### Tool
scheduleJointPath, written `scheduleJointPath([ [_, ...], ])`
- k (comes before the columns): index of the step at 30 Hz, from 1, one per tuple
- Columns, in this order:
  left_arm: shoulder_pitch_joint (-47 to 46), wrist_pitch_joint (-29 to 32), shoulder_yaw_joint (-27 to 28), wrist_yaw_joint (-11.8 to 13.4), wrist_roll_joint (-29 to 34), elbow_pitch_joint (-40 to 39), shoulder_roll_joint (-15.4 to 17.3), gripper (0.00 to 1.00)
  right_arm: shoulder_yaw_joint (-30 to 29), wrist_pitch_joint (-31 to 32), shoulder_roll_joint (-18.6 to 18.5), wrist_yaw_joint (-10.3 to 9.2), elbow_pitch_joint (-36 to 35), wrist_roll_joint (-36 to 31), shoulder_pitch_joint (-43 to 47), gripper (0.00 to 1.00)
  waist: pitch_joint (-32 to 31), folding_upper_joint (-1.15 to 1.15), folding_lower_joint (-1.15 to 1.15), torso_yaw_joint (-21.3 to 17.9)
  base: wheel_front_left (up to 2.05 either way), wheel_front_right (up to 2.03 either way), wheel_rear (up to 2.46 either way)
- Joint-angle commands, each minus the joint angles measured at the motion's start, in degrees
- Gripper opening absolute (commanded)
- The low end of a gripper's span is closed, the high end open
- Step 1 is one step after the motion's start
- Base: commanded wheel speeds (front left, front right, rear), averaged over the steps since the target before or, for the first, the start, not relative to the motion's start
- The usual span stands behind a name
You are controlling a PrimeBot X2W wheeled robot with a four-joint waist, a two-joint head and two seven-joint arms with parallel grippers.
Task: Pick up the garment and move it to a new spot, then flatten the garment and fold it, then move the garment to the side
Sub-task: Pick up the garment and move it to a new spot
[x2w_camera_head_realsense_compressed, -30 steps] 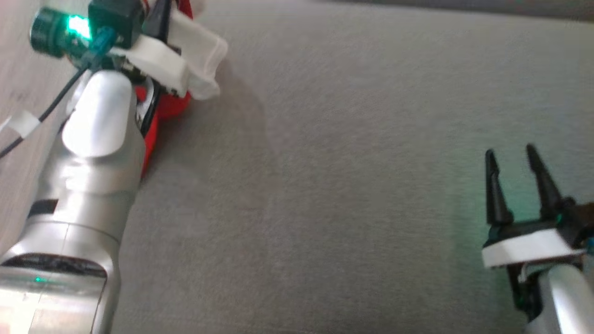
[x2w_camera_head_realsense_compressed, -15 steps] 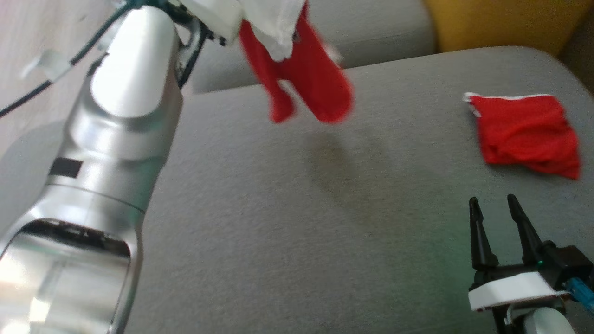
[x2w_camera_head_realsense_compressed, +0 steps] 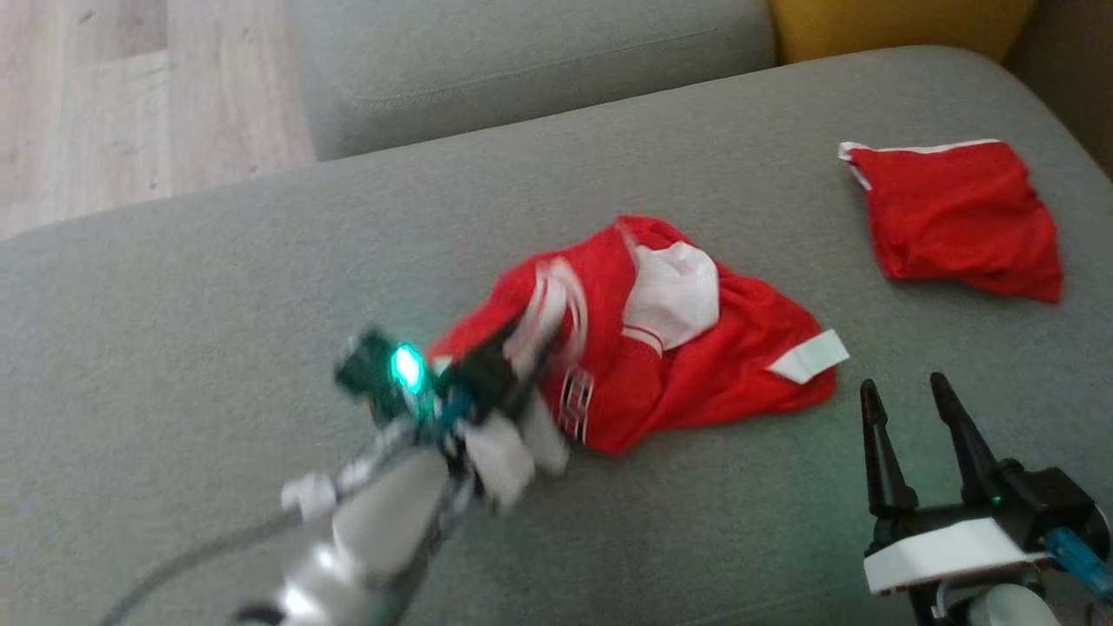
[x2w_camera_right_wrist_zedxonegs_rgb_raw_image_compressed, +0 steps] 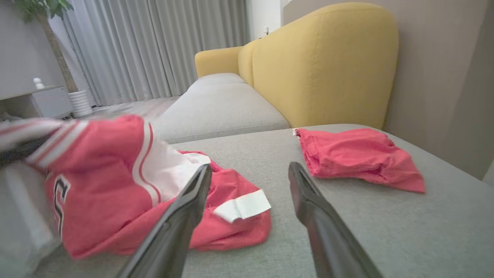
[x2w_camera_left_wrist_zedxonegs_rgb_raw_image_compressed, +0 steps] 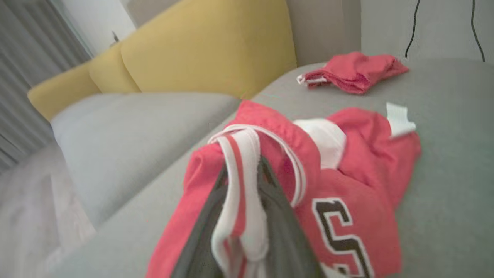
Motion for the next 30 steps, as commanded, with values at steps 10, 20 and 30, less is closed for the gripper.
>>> scheduleJointPath([
  [10, 16.7, -1.1, 3.5, 10.5, -6.2, -17.3, 1.5, 1.0, -0.4, -0.2, 0.1, 0.37, -2.3, -0.7, 1.5, 1.0, -2.9, 0.0, -0.01, 8.3, 0.0, 0.0, 0.0],
  [20, 34.7, -1.1, 16.5, 16.1, -3.0, -37.2, 5.1, 1.0, -2.9, -0.2, 1.5, 0.37, -2.1, -1.5, 7.1, 1.0, -6.9, 0.0, -0.01, 16.5, 0.0, 0.0, 0.0],
  [30, 43.3, -1.1, 24.5, 13.3, 1.1, -42.6, 4.5, 1.0, -3.9, -0.2, 2.3, 0.37, -1.2, -0.1, 10.8, 1.0, -9.4, 0.0, -0.01, 19.2, 0.0, 0.0, 0.0],
])
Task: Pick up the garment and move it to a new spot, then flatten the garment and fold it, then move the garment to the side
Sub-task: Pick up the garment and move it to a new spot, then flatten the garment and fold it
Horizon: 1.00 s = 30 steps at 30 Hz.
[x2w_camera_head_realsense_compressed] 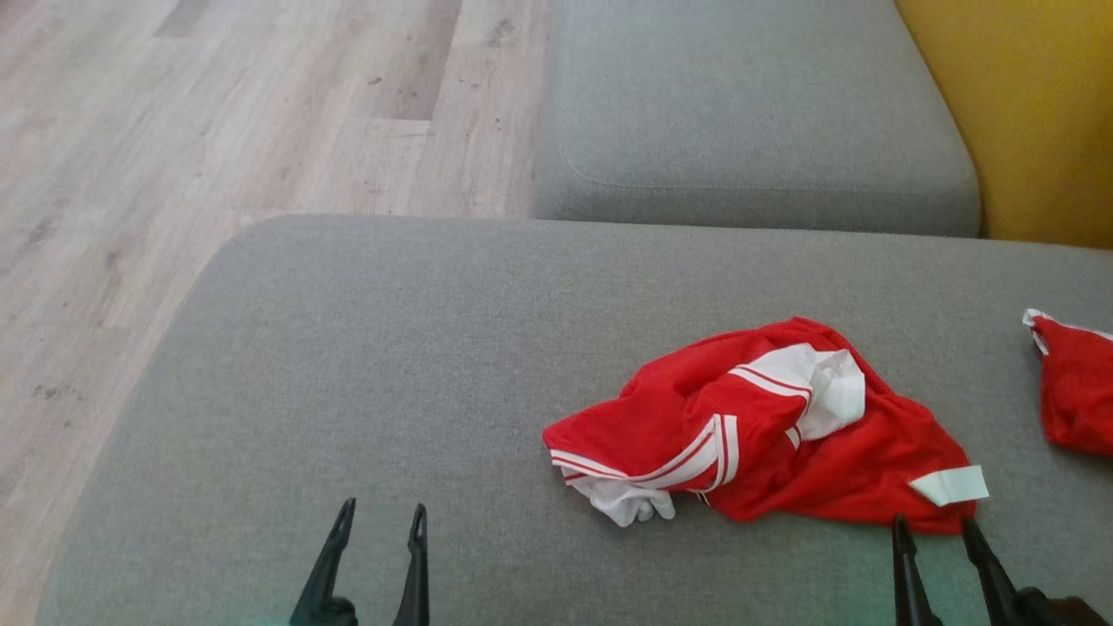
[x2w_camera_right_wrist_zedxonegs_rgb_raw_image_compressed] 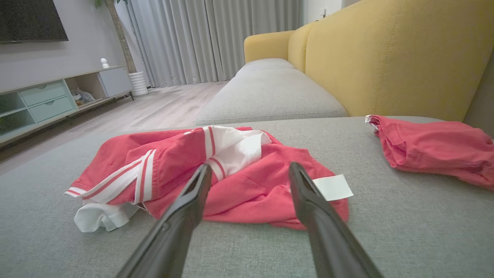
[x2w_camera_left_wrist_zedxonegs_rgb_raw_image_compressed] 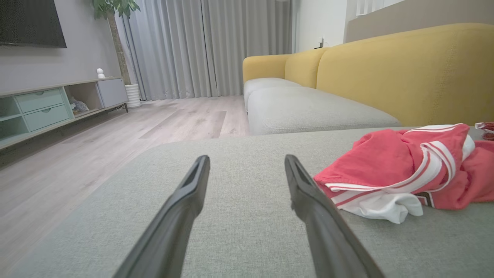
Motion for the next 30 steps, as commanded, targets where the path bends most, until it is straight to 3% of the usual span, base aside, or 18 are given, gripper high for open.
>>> scheduleJointPath([
  [1, -2.4, -0.5, 2.8, -0.4, 1.0, -2.5, -0.6, 1.0, 1.1, -0.2, -0.5, 0.37, -1.6, 0.4, -1.7, 1.0, -0.3, 0.0, 0.01, 0.3, 0.0, 0.0, 0.0],
  [20, -1.6, -0.5, 6.3, -4.9, 2.5, -1.7, -2.9, 1.0, 2.0, -0.2, -0.4, 0.37, -1.4, 2.0, -1.9, 1.0, 0.1, 0.0, 0.01, -0.1, 0.0, 0.0, 0.0],
  [26, -5.1, -0.5, 2.9, -8.9, 0.7, 2.7, -3.7, 1.0, 2.5, -0.2, -0.4, 0.37, -1.5, 2.0, -2.5, 1.0, 1.9, 0.0, 0.01, -1.9, 0.0, 0.0, 0.0],
  [30, -9.6, -0.5, -2.7, -10.8, -2.2, 5.2, -3.8, 1.0, 3.5, -0.2, -0.4, 0.37, -1.6, 1.6, -3.4, 1.0, 3.9, 0.0, 0.01, -4.5, 0.0, 0.0, 0.0],
])
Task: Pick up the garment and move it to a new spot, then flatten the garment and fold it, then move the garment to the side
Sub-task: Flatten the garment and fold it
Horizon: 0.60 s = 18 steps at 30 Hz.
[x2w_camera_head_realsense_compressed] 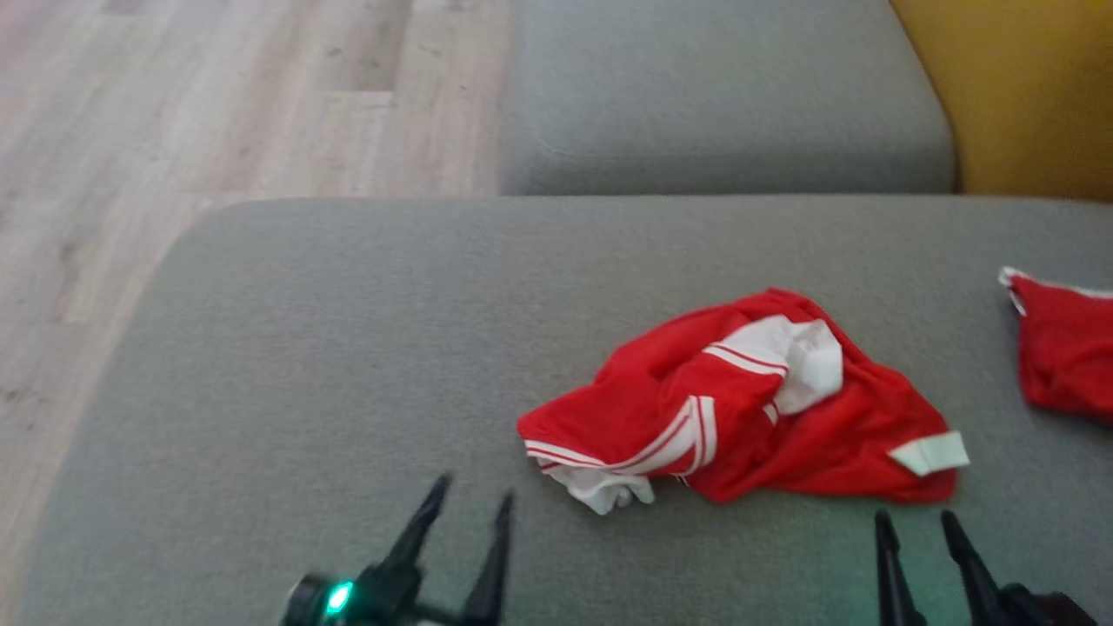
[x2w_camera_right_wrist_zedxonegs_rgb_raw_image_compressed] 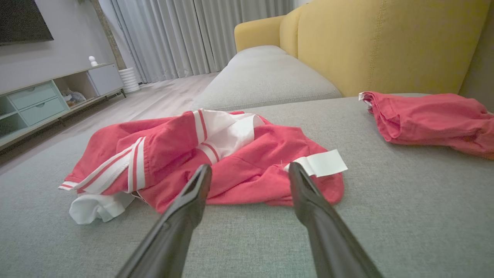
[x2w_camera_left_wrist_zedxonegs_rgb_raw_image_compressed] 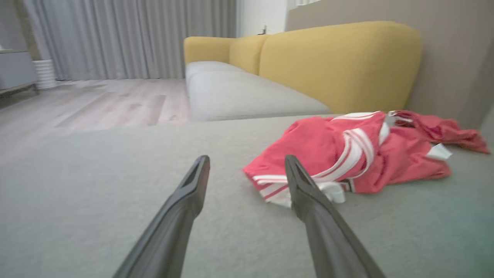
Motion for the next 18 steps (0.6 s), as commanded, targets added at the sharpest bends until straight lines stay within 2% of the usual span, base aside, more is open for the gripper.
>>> scheduleJointPath([
  [1, -4.4, -0.5, 0.4, -0.3, -0.8, -1.1, -0.8, 1.0, 1.9, -0.2, -0.6, 0.37, -2.0, 0.2, -3.7, 1.0, 1.6, 0.0, 0.0, -1.9, 0.0, 0.0, 0.0],
  [7, -12.7, -0.5, -9.1, -1.8, -4.1, 3.7, -0.8, 1.0, 6.7, -0.2, -2.9, 0.37, -2.7, 1.7, -5.6, 1.0, 4.6, 0.0, 0.0, -7.0, 0.0, 0.0, 0.0],
  [13, -18.6, -0.5, -14.9, -1.1, -6.8, 10.9, -0.8, 1.0, 8.2, -0.2, -4.5, 0.37, -2.9, 2.4, -6.5, 1.0, 5.9, 0.0, 0.0, -11.3, 0.0, 0.0, 0.0],
  [18, -21.8, -0.5, -16.5, 0.6, -8.8, 15.3, -0.8, 1.0, 8.5, -0.2, -4.8, 0.37, -3.1, 2.7, -7.1, 1.0, 6.9, 0.0, 0.0, -14.0, 0.0, 0.0, 0.0],
])
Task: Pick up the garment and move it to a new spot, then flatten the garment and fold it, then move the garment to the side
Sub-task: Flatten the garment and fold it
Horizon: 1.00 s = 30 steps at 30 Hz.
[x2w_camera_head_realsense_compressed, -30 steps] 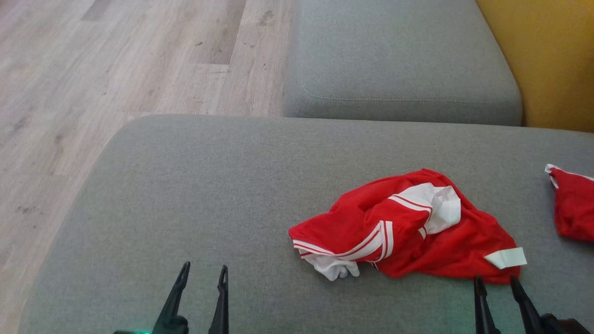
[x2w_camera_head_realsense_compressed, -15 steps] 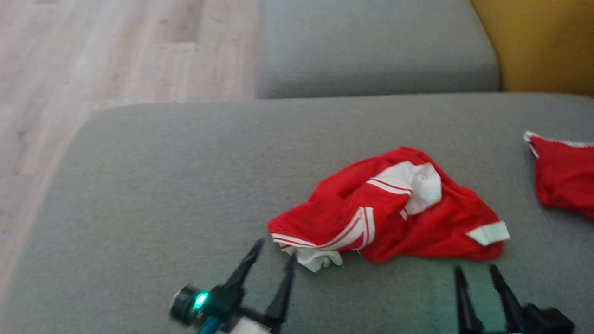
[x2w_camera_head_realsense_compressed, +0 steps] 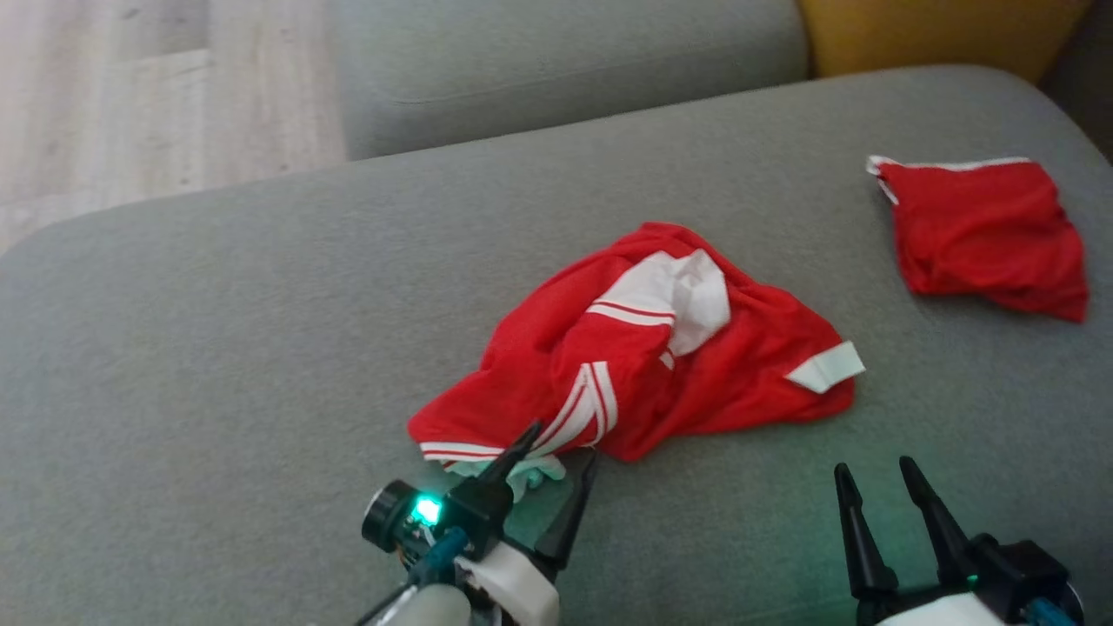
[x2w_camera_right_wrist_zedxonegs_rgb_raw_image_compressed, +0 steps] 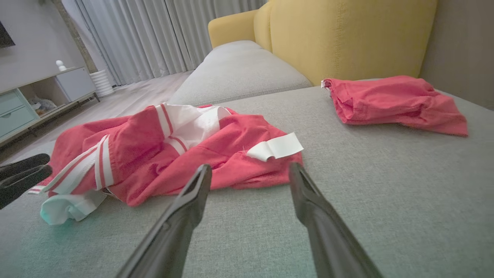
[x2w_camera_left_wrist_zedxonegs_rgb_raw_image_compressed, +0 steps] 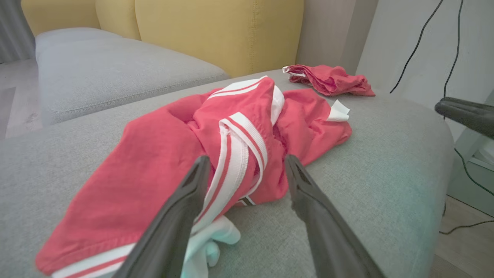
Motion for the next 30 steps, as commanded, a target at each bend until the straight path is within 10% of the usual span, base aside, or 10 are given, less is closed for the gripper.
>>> scheduleJointPath([
  [1, -3.6, -0.5, 1.3, 0.8, -0.7, -0.3, -0.1, 1.0, 1.4, -0.2, -1.0, 0.37, -2.1, 0.2, -2.8, 1.0, 1.2, 0.0, -0.01, -1.9, 0.0, 0.0, 0.0],
  [30, -8.8, -0.5, -0.4, 3.3, -3.1, 9.1, -0.1, 1.0, 1.7, -0.2, -0.7, 0.37, -2.1, 0.2, -5.0, 1.0, 4.7, 0.0, -0.01, -7.1, 0.0, 0.0, 0.0],
])
